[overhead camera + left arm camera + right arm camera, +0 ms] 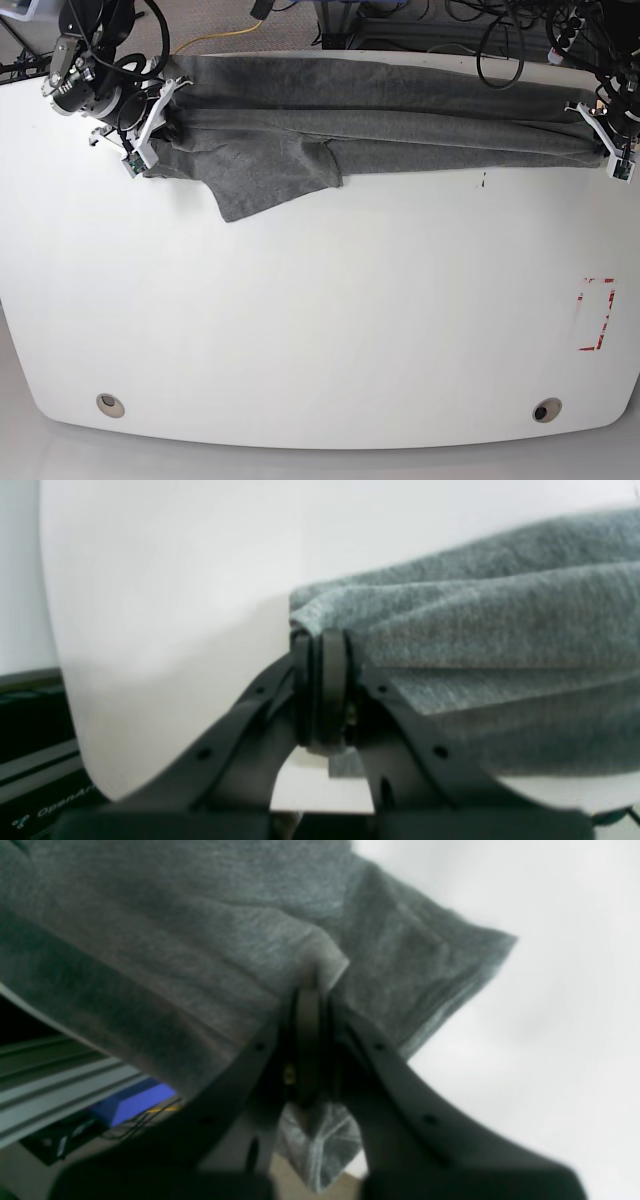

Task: Fold the T-shirt properly
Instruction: 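Lay the folded hem down and release it with both grippers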

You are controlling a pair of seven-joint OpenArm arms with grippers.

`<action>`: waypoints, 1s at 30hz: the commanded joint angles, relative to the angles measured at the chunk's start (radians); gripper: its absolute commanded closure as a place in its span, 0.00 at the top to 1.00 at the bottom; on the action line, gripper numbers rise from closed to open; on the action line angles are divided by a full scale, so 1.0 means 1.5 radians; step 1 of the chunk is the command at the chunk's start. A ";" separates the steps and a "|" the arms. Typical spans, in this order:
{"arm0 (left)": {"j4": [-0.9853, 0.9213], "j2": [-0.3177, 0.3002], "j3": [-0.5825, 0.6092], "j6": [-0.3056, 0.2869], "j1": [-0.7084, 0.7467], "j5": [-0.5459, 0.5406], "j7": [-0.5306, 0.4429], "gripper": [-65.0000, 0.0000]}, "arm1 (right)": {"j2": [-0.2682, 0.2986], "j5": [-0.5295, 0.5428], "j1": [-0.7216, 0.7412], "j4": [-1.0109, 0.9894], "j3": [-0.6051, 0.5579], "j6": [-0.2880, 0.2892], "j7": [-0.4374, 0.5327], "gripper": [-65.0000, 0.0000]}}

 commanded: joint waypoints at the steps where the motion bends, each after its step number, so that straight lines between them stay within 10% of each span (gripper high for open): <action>1: 0.012 -0.015 -0.006 0.007 0.012 0.004 -0.008 0.00 | 0.000 0.001 -0.013 0.011 0.005 -0.001 0.007 0.09; 12: 0.012 -0.015 0.000 0.007 0.014 0.003 -0.006 0.52 | -0.007 0.005 -0.023 0.019 0.006 -0.001 0.008 0.64; 30: 0.113 0.026 -0.007 0.007 -0.039 -0.051 0.119 0.52 | -0.022 0.143 0.076 -0.027 0.059 -0.001 0.007 0.65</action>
